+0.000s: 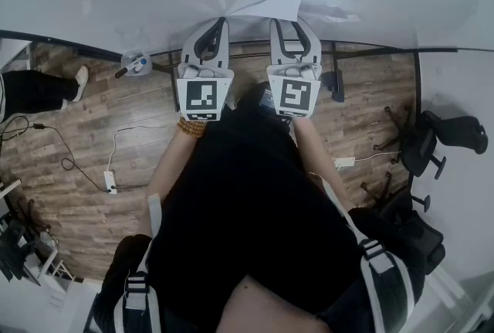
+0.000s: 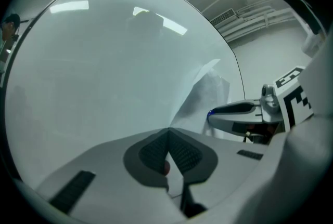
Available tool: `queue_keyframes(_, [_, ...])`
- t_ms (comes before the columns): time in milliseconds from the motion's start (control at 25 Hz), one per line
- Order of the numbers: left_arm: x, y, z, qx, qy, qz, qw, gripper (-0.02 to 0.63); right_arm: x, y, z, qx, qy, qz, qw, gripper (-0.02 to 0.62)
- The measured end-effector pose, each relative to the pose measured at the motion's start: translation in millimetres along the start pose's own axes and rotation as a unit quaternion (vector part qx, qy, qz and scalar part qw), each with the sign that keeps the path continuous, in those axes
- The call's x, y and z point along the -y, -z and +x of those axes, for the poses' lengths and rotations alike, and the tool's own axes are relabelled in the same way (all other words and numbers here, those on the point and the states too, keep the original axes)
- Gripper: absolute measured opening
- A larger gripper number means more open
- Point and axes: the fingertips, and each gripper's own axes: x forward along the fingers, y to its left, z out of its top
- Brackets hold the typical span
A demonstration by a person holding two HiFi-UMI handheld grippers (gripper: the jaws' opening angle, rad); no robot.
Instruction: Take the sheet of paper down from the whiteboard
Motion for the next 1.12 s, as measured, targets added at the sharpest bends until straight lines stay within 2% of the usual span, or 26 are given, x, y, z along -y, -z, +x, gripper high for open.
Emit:
queue_keyframes(200, [-1, 0, 1, 0.000, -0.002, -0.001, 1.0000, 0.006, -2, -4, -1, 0.012, 0.000, -0.007, 1.000, 0.114])
queue_keyframes(1120, [-6, 10, -4, -0.004, -0.009, -0.015, 0.9998, 0.006, -24, 2, -17, 0.006, -0.033, -0.016, 0.999, 0.114])
